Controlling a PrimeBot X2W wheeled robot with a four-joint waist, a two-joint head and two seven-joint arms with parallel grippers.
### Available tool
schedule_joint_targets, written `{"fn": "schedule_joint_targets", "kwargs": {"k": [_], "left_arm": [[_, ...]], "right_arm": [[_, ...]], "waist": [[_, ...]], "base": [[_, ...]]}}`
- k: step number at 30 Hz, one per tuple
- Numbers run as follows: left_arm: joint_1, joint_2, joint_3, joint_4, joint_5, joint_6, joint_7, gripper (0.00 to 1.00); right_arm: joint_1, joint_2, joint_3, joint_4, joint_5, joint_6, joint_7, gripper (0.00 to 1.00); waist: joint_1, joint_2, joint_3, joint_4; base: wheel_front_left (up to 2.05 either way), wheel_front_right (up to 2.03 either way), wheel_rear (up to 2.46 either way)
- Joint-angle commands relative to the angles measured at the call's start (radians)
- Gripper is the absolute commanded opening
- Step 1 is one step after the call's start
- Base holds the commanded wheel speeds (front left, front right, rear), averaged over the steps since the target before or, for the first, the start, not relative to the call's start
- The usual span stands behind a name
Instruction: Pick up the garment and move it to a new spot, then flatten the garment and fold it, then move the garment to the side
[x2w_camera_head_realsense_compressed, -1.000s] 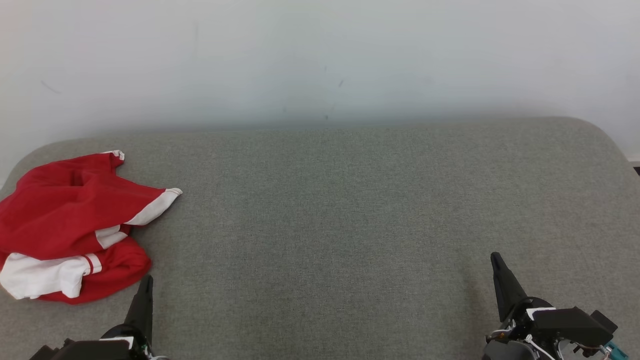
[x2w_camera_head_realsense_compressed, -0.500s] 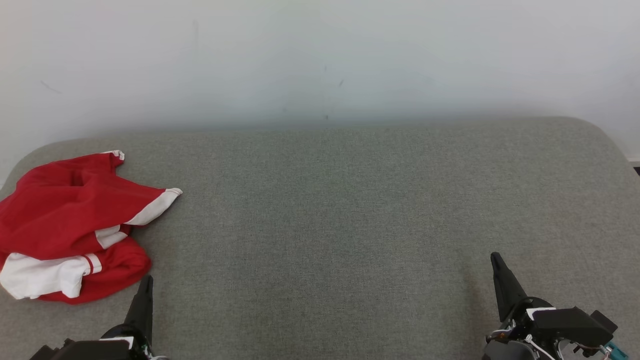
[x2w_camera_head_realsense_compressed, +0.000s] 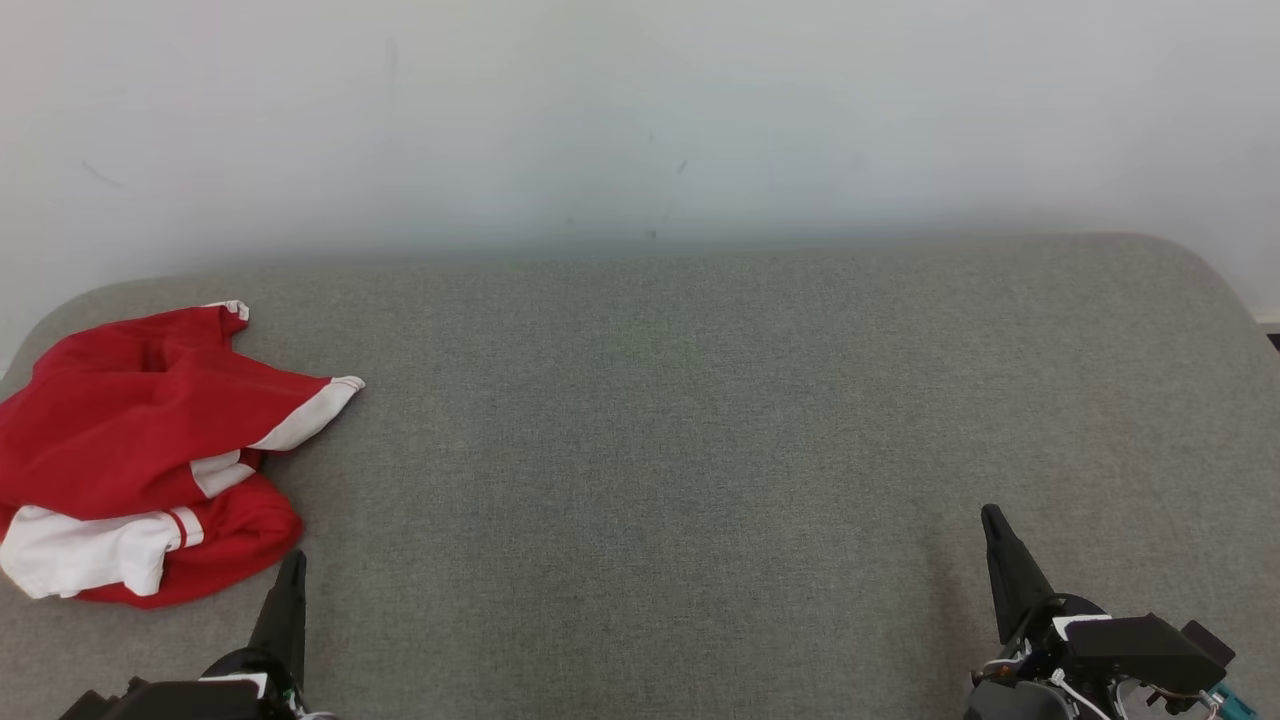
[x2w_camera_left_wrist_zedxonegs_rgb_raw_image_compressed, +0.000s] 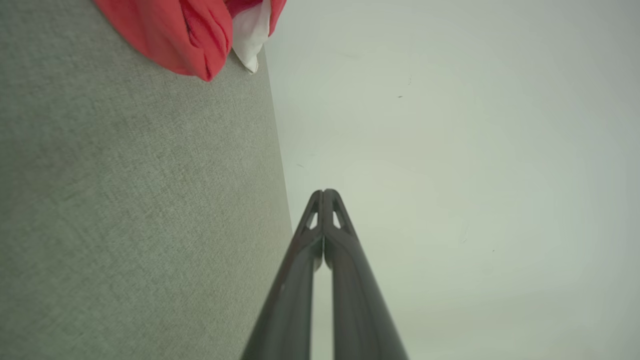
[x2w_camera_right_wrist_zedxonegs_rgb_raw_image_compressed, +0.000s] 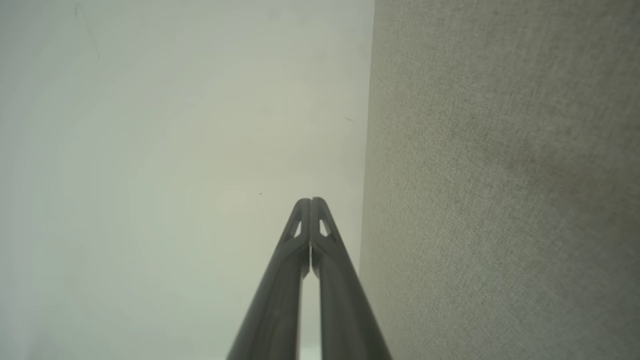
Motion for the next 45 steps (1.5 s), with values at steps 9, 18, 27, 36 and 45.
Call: {"fn": "schedule_joint_targets", "kwargs": {"k": [9, 18, 27, 36, 45], "left_arm": [[-0.010, 0.004, 0.000, 0.000, -0.005, -0.003, -0.001, 0.00], [-0.010, 0.004, 0.000, 0.000, -0.005, -0.003, -0.001, 0.00], [-0.010, 0.004, 0.001, 0.000, -0.005, -0.003, -0.001, 0.00], [-0.010, 0.004, 0.000, 0.000, -0.005, -0.003, -0.001, 0.00], [-0.010, 0.004, 0.000, 0.000, -0.005, -0.003, -0.001, 0.00]], "right_arm": [[-0.004, 0.004, 0.000, -0.003, 0.001, -0.002, 0.002, 0.00], [-0.004, 0.004, 0.000, -0.002, 0.001, -0.002, 0.002, 0.00], [-0.004, 0.004, 0.000, -0.002, 0.001, -0.002, 0.002, 0.00], [-0.004, 0.004, 0.000, -0.002, 0.001, -0.002, 0.002, 0.00], [-0.004, 0.004, 0.000, -0.002, 0.001, -0.002, 0.002, 0.00]], "waist": [[0.0000, -0.0001, 0.000, 0.000], [0.0000, -0.0001, 0.000, 0.000], [0.0000, -0.0001, 0.000, 0.000], [0.0000, -0.0001, 0.000, 0.000], [0.0000, -0.0001, 0.000, 0.000]], "base": [[0.00, 0.00, 0.00], [0.00, 0.00, 0.00], [0.00, 0.00, 0.00], [0.00, 0.00, 0.00], [0.00, 0.00, 0.00]]}}
